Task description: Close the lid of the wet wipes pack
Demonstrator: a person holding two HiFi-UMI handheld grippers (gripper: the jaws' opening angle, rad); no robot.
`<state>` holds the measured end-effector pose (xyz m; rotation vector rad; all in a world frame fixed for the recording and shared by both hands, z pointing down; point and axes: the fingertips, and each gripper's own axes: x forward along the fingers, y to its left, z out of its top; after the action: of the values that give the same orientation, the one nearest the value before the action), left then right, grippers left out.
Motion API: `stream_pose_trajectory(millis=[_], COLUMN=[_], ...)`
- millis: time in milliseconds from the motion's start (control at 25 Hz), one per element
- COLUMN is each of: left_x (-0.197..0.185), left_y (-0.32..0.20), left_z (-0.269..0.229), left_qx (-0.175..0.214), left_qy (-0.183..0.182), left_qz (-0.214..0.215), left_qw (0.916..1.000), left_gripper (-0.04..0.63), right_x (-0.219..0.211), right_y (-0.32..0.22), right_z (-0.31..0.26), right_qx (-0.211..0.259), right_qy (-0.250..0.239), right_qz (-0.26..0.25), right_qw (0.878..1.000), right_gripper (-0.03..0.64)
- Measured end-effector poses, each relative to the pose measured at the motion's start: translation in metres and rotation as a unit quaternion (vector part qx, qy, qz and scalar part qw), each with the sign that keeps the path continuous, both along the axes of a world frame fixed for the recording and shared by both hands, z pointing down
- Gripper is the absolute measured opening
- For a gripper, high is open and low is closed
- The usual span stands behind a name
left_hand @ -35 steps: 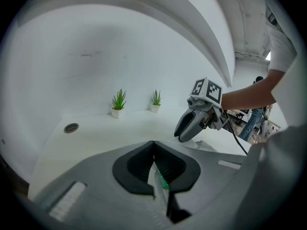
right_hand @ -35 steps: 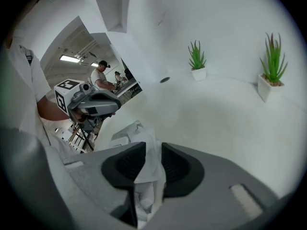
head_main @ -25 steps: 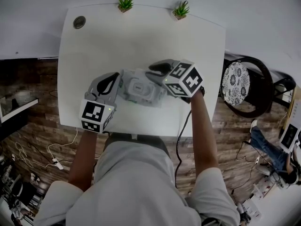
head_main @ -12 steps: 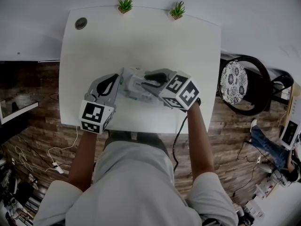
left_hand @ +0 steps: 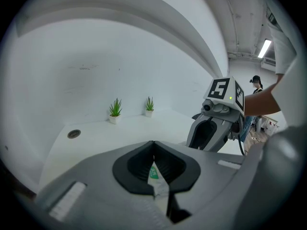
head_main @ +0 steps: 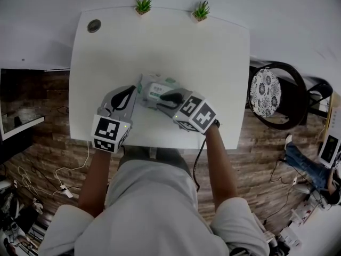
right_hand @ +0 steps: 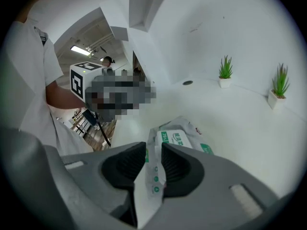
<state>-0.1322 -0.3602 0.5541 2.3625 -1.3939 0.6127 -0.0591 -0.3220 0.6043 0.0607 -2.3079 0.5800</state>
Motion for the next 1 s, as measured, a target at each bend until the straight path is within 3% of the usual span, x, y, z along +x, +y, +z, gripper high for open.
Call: stream_pose_trajectory(millis=[360,600,1000], left_x=[-0.006,-0.007,-0.008], left_y=[0.007,0.011,0.014], left_z=[0.0,0.001,-0.002], left_qx=[0.001,0.001,0.005], left_qy=[-0.001,-0.001,0.001], left_qz=[-0.001,0.002,0.006], left_qw=[1.0,1.0,1.0], left_gripper=[0.008,0.008,0.008], right_x=[-0.003,-0.004,-0.006], right_y=[0.01,0.013,0.012], right_z=[0.019,0.034,0.034], right_qx=[0.019,0.063,0.071], right_qy=[0.041,0.091,0.099], right_qz=[0.005,-0.021,0.003], right_qw=[0.999,0.994,0.992], right_gripper=[0.109,0.109,0.109])
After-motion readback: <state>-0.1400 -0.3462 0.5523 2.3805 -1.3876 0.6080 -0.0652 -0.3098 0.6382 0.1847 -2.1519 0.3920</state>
